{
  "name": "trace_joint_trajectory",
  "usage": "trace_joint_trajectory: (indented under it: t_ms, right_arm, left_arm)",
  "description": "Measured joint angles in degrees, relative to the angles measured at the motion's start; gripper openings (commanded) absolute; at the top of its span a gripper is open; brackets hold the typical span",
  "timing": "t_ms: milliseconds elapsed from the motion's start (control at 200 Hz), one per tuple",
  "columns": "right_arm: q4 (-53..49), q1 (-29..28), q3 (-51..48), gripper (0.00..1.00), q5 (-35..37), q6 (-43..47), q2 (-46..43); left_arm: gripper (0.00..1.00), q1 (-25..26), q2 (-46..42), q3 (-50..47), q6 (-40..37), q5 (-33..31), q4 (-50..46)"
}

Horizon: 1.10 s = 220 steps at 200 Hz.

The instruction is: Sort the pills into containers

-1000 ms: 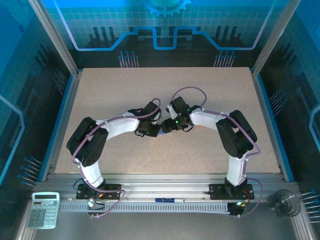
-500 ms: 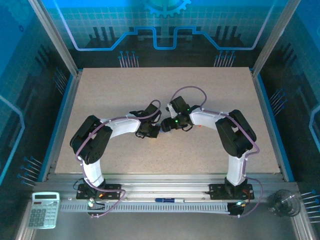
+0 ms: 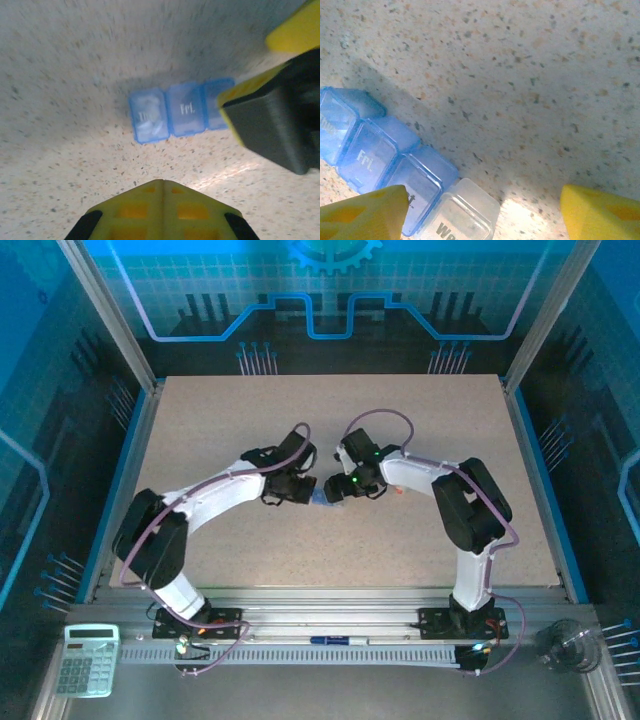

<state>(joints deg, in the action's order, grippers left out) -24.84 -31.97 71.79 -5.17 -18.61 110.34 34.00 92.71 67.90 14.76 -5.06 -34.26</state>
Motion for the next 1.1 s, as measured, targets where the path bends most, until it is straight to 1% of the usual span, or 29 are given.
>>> trace_joint_trajectory:
  t_ms: [90, 135, 190, 265, 305, 340, 410, 505, 525, 550, 570, 720, 821, 946, 1101]
  right_arm:
    - [-3.2, 0.8, 1.9, 0.85, 0.0, 0.6, 0.0]
    - [-4.6, 1.1, 3.2, 0.86, 0.0, 0.9, 0.0]
    - [-6.0, 1.4, 5.1, 0.87, 0.0, 1.0, -0.2]
    - [-7.4, 1.6, 7.7, 0.90, 0.0, 1.3, -1.0]
    - [-8.0, 1.7, 8.7, 0.91, 0.0, 1.5, -1.9]
    - [-8.4, 1.7, 9.4, 0.92, 0.0, 1.6, -3.0]
    - [-9.1, 2.0, 10.3, 0.95, -0.1, 1.7, -5.7]
    - [-9.5, 3.2, 10.4, 0.99, -0.3, 1.7, -10.1]
    - [-9.6, 3.6, 10.4, 1.00, -0.3, 1.6, -11.0]
    - [-9.8, 4.3, 10.4, 1.00, -0.3, 1.7, -12.3]
    - [-9.9, 4.9, 10.4, 1.00, -0.3, 1.5, -13.4]
    - [-9.8, 11.1, 9.1, 1.00, -0.2, 1.4, -21.7]
    - [-8.8, 16.0, 6.1, 1.00, 0.4, 0.7, -27.5]
    - [-7.1, 21.5, 0.8, 1.00, 2.8, -0.6, -33.0]
    - [-3.8, 28.4, -7.2, 1.00, 7.2, -2.4, -37.0]
  left_arm:
    - [0.09, -0.8, -3.1, 1.3, -0.2, -1.0, 0.0]
    - [0.13, -1.4, -4.5, 1.6, -0.3, -1.6, 0.0]
    - [0.14, -2.1, -6.1, 1.7, -1.0, -2.3, 0.2]
    - [0.21, -3.1, -7.7, 1.7, -1.5, -3.3, 0.4]
    - [0.26, -3.6, -8.6, 1.7, -1.5, -3.8, 0.9]
    - [0.33, -4.0, -9.3, 1.6, -1.6, -4.2, 1.6]
    - [0.50, -5.1, -11.5, 0.9, -2.4, -5.2, 3.8]
    - [0.76, -6.7, -14.9, -1.0, -3.6, -6.6, 6.9]
    - [0.83, -7.1, -15.6, -1.4, -4.0, -6.8, 7.4]
    - [0.94, -7.6, -16.5, -1.9, -3.9, -7.2, 8.2]
    - [0.98, -8.2, -17.2, -2.4, -4.4, -7.6, 9.0]
    - [0.99, -11.4, -21.6, -5.6, -5.7, -10.3, 14.3]
    - [0.99, -12.9, -23.9, -8.9, -7.1, -12.8, 18.6]
    - [0.99, -14.5, -27.1, -16.0, -9.5, -16.2, 26.3]
    - [0.99, -18.1, -31.4, -25.9, -12.5, -17.3, 36.5]
